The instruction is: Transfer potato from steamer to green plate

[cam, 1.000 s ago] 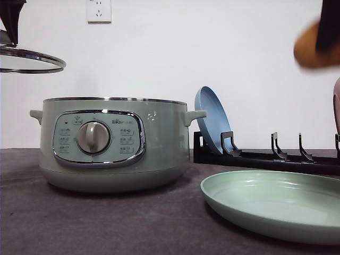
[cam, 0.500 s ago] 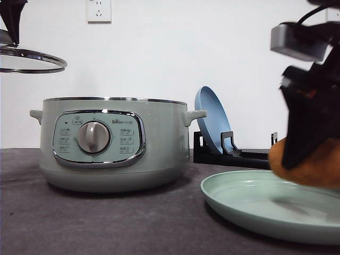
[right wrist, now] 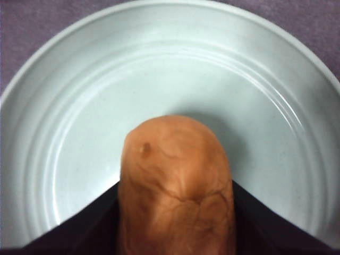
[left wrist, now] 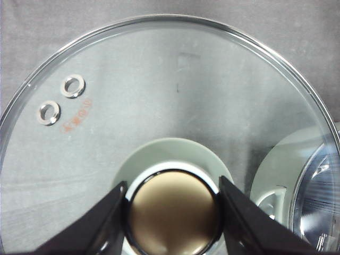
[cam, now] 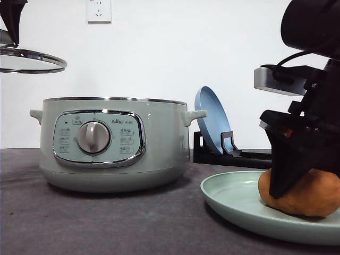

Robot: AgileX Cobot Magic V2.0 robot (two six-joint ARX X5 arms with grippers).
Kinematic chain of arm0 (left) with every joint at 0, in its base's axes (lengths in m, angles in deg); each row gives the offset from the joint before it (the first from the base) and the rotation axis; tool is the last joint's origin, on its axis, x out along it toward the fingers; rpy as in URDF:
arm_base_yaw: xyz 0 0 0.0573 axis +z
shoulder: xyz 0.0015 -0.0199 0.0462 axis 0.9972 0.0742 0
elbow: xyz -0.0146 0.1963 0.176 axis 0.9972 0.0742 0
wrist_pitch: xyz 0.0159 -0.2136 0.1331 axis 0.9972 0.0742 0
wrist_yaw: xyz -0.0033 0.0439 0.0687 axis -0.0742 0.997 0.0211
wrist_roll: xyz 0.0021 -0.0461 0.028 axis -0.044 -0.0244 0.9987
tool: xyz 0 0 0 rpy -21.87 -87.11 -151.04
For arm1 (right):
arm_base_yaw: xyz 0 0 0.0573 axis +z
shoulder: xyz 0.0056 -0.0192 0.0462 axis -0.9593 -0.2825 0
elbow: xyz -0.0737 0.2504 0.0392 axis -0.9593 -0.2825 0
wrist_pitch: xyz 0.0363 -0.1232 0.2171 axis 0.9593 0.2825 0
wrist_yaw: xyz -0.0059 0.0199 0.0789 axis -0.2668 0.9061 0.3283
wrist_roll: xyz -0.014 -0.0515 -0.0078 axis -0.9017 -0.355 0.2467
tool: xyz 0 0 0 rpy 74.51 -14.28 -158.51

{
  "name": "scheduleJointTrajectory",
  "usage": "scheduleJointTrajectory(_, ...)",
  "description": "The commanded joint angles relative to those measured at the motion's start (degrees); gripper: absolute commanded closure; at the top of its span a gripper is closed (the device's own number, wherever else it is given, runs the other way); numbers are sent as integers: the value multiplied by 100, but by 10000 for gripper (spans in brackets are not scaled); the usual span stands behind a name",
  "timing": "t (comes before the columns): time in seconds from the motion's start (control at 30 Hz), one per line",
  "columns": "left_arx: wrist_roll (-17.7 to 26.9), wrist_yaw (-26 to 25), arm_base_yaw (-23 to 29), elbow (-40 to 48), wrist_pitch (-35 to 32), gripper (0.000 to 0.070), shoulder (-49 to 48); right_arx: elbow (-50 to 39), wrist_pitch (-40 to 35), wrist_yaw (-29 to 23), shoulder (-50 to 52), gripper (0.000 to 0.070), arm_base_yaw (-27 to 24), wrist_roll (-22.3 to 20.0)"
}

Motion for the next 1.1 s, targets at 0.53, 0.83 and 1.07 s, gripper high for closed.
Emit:
scheduleJointTrajectory(0.53,-13,-20,-9,-247,-195,700,-39,956,935,-5,233,71,31,157)
scheduleJointTrajectory(0.83,-17,-24,-9,-247,-192,700,-39,2617,3271,137,1057,72,35,-130)
scheduleJointTrajectory(1.07,-79,-45,-11,-247,-194,700,-39,3796,4629,156,1900,72,35,-283)
